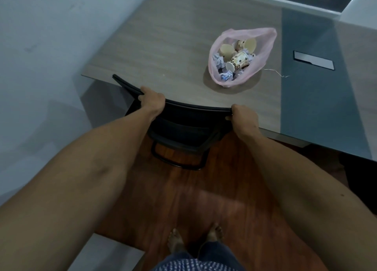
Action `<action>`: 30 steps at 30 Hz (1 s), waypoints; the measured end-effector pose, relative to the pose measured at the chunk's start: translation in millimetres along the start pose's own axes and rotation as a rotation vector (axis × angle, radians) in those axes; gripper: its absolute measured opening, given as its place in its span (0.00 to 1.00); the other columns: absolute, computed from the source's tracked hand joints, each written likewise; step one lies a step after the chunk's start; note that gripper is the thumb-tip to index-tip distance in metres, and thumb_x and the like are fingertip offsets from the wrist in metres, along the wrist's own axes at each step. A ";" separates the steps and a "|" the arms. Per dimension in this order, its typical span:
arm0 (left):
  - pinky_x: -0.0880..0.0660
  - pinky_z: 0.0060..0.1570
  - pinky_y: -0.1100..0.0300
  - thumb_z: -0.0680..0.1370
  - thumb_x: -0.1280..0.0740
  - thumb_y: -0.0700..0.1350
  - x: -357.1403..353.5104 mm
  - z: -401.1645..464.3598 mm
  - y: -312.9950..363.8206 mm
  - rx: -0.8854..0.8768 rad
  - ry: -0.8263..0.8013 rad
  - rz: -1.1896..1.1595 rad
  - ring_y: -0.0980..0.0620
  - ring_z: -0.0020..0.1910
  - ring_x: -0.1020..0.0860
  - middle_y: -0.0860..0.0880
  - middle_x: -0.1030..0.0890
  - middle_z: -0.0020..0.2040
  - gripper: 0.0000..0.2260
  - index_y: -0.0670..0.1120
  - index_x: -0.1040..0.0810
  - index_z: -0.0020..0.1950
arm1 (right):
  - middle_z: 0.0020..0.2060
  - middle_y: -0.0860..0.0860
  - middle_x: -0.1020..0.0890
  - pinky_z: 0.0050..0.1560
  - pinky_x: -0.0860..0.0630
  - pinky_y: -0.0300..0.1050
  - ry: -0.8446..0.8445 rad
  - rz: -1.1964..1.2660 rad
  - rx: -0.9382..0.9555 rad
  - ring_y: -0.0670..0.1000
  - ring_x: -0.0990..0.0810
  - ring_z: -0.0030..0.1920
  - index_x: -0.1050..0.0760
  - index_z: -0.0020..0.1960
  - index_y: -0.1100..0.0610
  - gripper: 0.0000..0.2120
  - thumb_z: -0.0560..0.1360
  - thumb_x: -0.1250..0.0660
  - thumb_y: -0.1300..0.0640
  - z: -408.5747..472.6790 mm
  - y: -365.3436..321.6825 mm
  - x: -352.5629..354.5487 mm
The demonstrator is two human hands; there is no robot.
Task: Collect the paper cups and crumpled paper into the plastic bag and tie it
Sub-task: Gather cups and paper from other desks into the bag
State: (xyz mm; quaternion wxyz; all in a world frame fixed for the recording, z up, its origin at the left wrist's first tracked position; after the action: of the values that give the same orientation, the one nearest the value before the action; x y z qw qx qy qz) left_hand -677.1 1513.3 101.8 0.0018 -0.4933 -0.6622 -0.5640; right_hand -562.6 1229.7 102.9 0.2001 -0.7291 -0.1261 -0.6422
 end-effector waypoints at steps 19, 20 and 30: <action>0.25 0.54 0.45 0.82 0.39 0.60 21.2 -20.7 37.7 -0.397 0.012 0.555 0.35 0.58 0.23 0.38 0.23 0.62 0.22 0.43 0.29 0.65 | 0.52 0.59 0.19 0.44 0.26 0.51 0.005 -0.161 -0.041 0.61 0.19 0.52 0.24 0.52 0.60 0.03 0.79 0.34 0.63 -4.2 -5.1 28.1; 0.25 0.54 0.45 0.81 0.38 0.59 17.0 -24.8 45.1 -0.432 0.000 0.559 0.36 0.57 0.23 0.38 0.22 0.61 0.21 0.43 0.28 0.63 | 0.53 0.58 0.19 0.44 0.27 0.50 0.008 -0.165 -0.056 0.60 0.19 0.53 0.24 0.53 0.59 0.03 0.80 0.35 0.62 -3.3 -3.4 35.1; 0.25 0.57 0.49 0.79 0.35 0.55 -29.4 -50.6 122.5 -0.622 -0.027 0.547 0.38 0.60 0.23 0.40 0.21 0.62 0.17 0.45 0.23 0.62 | 0.52 0.58 0.18 0.44 0.26 0.48 0.153 -0.096 -0.145 0.60 0.18 0.50 0.22 0.56 0.58 0.08 0.81 0.36 0.56 20.9 30.5 94.0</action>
State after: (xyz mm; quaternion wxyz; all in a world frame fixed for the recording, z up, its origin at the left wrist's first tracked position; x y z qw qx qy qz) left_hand -609.8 1441.2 195.1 -0.0063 -0.6357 -0.3045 -0.7093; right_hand -517.2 1205.2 189.8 0.1250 -0.6835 -0.0983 -0.7124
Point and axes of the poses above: each hand's wrist, its own z-axis towards the middle knuckle, its own x-axis out of the back of the hand, y = z × x, the point moved 3 cm from there along z, towards the middle knuckle
